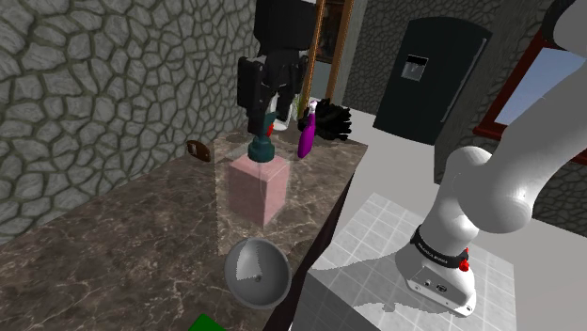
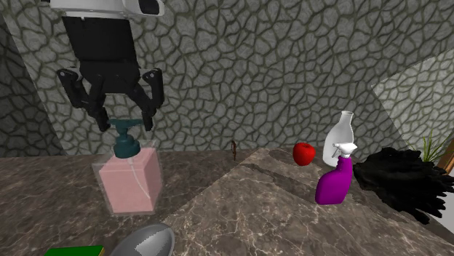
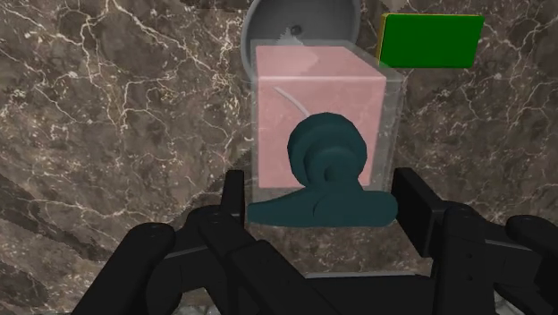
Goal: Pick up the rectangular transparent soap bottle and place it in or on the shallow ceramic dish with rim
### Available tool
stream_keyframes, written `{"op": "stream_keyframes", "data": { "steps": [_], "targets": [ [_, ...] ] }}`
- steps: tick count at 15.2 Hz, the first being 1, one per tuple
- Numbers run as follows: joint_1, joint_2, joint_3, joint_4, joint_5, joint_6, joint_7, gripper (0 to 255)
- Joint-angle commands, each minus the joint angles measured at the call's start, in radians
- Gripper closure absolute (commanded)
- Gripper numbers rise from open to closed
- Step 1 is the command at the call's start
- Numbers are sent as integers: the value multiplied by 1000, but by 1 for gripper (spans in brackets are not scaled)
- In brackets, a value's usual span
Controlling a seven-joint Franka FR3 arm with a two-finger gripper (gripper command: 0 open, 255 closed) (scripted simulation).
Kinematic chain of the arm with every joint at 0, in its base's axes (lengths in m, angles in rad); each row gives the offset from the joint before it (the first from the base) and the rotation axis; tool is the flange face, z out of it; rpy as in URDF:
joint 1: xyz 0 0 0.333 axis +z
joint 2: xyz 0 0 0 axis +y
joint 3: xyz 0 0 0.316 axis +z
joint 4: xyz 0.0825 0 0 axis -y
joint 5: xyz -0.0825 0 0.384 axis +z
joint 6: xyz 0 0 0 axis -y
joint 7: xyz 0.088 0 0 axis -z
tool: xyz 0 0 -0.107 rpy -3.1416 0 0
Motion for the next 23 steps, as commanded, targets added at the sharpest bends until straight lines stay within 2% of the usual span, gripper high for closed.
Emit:
{"op": "stream_keyframes", "data": {
  "steps": [1, 2, 23],
  "targets": [
    [16, -14, 26, 7, 9, -17, 43, 255],
    [22, -18, 36, 10, 13, -24, 59, 255],
    [35, -29, 58, -282, 30, 258, 55, 255]
  ]
}}
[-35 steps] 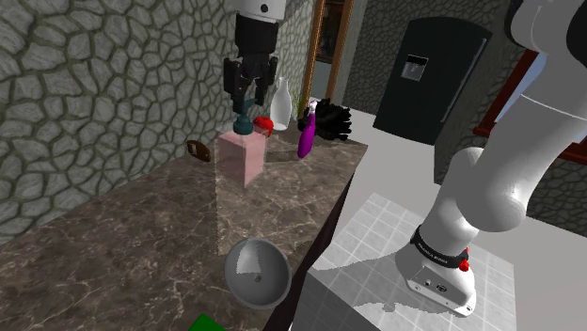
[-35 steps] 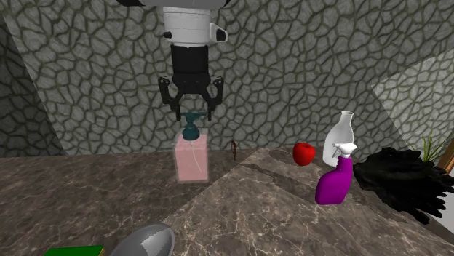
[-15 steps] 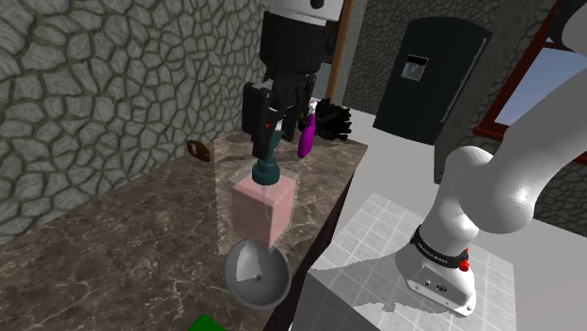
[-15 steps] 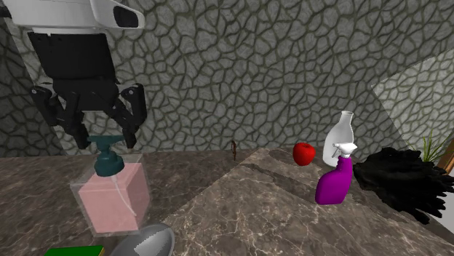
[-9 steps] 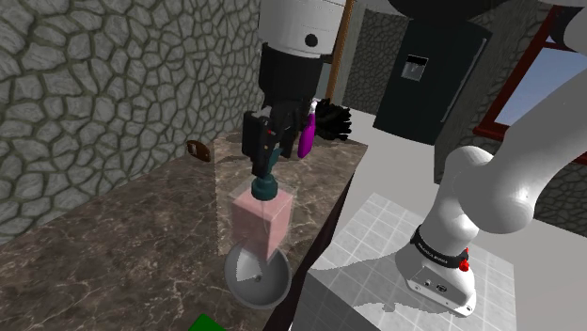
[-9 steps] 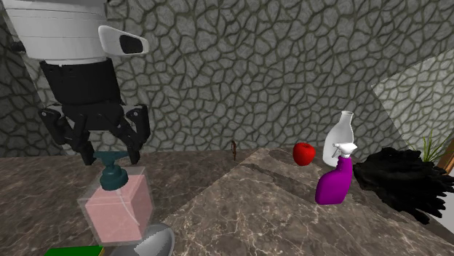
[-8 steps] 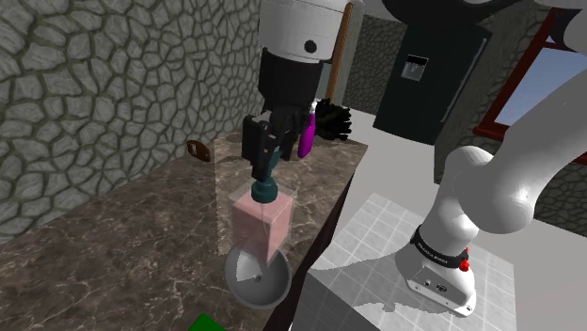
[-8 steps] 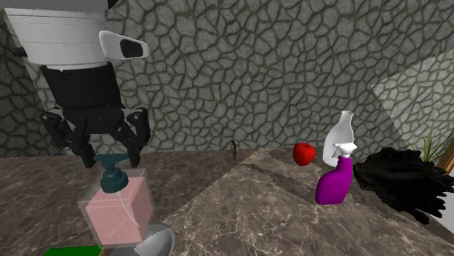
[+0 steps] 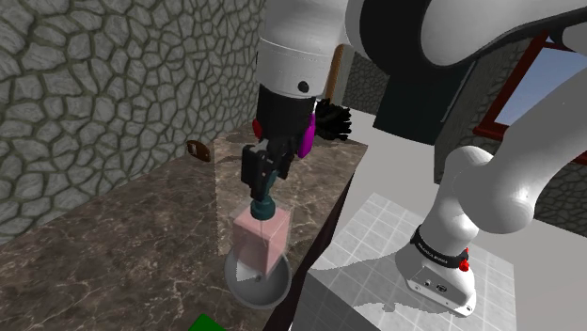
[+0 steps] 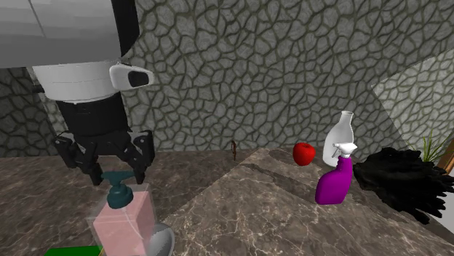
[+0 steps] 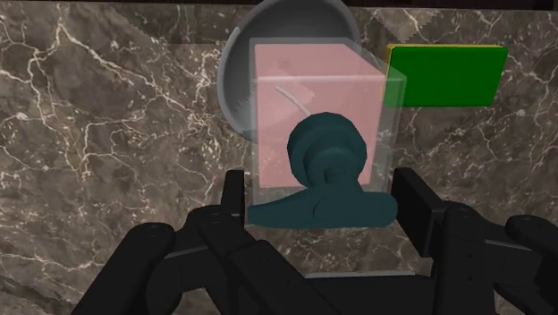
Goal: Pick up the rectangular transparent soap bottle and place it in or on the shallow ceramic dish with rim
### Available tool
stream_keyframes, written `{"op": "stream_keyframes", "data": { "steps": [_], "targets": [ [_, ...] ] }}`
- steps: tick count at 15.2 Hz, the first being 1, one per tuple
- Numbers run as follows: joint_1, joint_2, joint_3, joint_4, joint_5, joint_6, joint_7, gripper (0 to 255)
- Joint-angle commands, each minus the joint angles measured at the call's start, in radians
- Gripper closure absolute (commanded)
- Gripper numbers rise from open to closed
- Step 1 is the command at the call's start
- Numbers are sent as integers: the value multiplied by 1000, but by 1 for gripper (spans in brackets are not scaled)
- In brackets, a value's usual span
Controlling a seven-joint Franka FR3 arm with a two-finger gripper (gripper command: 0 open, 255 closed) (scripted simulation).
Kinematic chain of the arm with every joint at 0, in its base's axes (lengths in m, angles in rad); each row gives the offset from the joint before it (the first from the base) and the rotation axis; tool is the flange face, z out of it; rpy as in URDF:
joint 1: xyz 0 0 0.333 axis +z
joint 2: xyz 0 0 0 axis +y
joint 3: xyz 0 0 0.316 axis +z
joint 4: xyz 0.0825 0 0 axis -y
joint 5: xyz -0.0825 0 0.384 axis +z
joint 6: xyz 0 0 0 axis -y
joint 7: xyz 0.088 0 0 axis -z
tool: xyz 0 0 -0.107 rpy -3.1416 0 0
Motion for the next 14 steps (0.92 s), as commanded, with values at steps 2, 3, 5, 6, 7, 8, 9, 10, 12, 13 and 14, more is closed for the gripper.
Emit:
{"op": "stream_keyframes", "data": {
  "steps": [2, 3, 5, 6, 7, 8, 9, 10, 12, 13, 14],
  "targets": [
    [1, 5, 5, -40, 1, 45, 1, 255],
    [2, 7, 7, -51, 1, 59, 2, 255],
    [2, 13, 10, -73, 0, 86, 3, 255],
    [2, 17, 12, -84, 0, 100, 4, 255],
    [2, 20, 14, -94, -1, 114, 5, 255],
    [2, 24, 16, -104, -1, 128, 6, 255],
    [2, 30, 19, -117, -2, 145, 8, 255],
    [2, 29, 19, -117, -2, 145, 8, 255],
    [2, 30, 19, -117, -2, 145, 8, 255],
    [2, 30, 19, -117, -2, 145, 8, 255],
    [2, 30, 19, -117, -2, 145, 8, 255]
  ]
}}
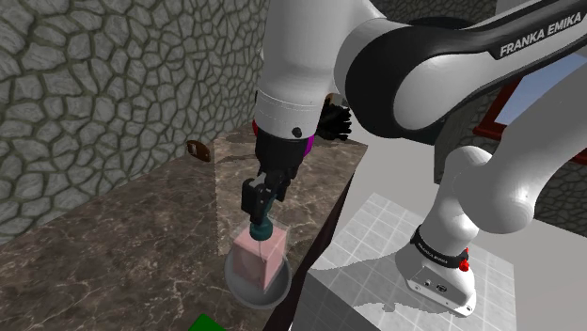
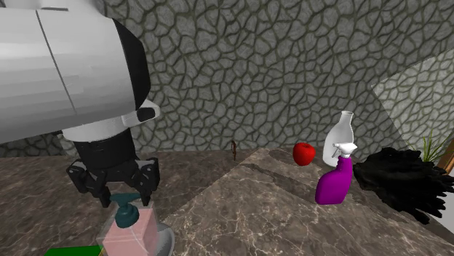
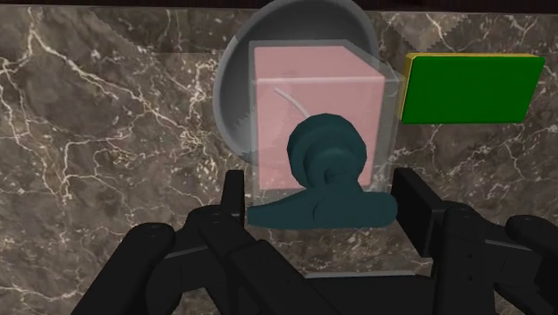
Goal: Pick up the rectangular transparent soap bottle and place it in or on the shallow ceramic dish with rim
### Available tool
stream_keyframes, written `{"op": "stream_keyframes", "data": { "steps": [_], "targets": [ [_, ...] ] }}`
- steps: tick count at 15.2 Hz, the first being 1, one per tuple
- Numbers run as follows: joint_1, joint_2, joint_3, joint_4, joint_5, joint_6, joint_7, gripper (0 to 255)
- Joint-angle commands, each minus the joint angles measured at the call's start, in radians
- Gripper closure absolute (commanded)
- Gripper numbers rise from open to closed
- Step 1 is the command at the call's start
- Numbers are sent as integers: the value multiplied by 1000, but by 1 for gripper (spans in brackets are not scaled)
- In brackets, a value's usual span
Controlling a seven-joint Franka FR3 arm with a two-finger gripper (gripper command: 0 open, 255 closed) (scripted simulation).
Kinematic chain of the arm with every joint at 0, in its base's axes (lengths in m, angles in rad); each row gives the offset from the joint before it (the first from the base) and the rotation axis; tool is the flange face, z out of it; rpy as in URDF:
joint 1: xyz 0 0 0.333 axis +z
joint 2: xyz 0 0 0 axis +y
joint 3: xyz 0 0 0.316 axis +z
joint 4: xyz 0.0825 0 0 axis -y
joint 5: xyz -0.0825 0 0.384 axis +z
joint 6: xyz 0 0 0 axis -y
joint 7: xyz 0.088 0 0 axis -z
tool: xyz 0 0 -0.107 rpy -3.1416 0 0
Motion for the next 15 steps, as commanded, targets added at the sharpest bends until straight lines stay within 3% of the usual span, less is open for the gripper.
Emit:
{"op": "stream_keyframes", "data": {
  "steps": [1, 3, 4, 9, 13, 15],
  "targets": [
    [0, 0, 0, 0, 0, 1, 0, 255],
    [0, 0, 0, 0, 0, 1, 0, 255],
    [0, 0, 0, 0, 0, 1, 0, 0],
    [0, 0, 0, 0, 0, 1, 0, 0],
    [1, -42, -19, 91, 8, -131, -10, 0],
    [1, -42, -19, 91, 8, -131, -10, 0]
  ]
}}
